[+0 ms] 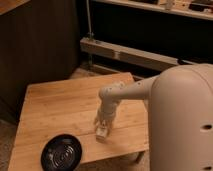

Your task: Place the bottle in the ceramic bowl

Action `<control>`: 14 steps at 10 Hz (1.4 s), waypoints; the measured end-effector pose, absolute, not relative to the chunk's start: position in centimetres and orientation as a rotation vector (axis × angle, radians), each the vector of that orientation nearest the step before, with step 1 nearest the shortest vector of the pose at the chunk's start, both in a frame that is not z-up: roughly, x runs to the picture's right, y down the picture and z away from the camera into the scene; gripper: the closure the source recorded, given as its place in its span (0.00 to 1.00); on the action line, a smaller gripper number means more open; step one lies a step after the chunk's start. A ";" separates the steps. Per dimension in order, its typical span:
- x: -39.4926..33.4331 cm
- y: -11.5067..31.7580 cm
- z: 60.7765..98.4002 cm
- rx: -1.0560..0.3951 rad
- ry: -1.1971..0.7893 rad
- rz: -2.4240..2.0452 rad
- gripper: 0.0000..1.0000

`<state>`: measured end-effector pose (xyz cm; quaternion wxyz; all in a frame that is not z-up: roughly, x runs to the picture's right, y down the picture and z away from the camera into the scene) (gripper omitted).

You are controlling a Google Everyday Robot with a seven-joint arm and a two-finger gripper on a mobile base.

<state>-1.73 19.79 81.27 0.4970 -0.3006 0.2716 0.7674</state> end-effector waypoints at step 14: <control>-10.7 17.2 74.5 -0.970 0.357 1.620 1.00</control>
